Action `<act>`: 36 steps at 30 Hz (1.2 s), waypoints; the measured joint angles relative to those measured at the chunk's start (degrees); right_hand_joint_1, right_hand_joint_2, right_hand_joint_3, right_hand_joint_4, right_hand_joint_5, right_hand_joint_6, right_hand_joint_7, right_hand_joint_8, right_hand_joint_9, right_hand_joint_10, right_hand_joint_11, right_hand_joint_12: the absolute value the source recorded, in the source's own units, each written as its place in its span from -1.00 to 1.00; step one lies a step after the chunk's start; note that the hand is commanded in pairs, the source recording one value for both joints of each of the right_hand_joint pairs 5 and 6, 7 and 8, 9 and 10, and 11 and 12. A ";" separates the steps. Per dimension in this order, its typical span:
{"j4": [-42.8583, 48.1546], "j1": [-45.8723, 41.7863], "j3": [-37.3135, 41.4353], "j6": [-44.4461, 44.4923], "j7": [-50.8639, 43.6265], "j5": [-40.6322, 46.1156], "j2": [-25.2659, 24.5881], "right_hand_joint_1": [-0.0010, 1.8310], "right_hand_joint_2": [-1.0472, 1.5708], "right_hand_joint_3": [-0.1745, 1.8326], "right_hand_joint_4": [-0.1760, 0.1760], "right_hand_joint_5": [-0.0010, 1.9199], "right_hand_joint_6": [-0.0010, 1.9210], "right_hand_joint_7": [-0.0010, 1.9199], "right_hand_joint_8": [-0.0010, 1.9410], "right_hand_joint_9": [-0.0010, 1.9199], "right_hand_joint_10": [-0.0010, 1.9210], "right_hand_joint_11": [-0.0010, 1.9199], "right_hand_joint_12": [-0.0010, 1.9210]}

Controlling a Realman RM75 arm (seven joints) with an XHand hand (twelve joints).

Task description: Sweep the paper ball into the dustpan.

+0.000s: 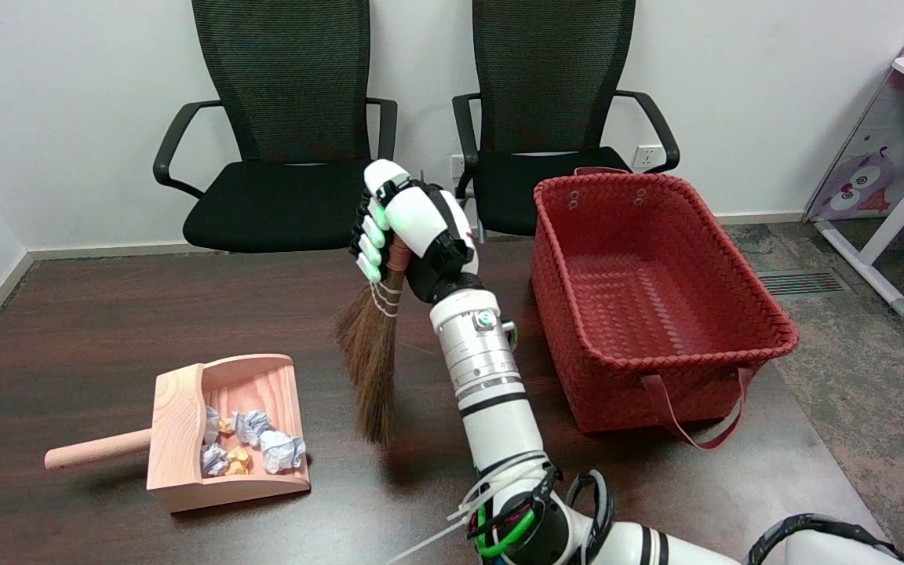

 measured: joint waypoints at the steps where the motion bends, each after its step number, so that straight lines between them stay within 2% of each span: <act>1: 0.00 -0.14 -0.06 -0.39 -0.19 -0.19 -0.02 -0.19 1.00 0.92 0.32 1.00 1.00 1.00 0.98 1.00 1.00 1.00 1.00; 10: -0.26 -1.02 -0.32 -3.57 -1.39 -1.41 0.87 -0.17 1.00 0.91 0.33 1.00 1.00 1.00 0.98 1.00 1.00 1.00 1.00; 18: -1.84 -1.37 0.10 -4.86 -1.94 -0.96 4.10 -0.17 1.00 0.94 0.31 1.00 1.00 1.00 0.98 1.00 1.00 1.00 1.00; 36: -6.77 0.50 0.71 -0.40 -2.28 7.15 18.62 -0.19 1.00 1.00 0.22 1.00 1.00 1.00 0.98 1.00 1.00 1.00 1.00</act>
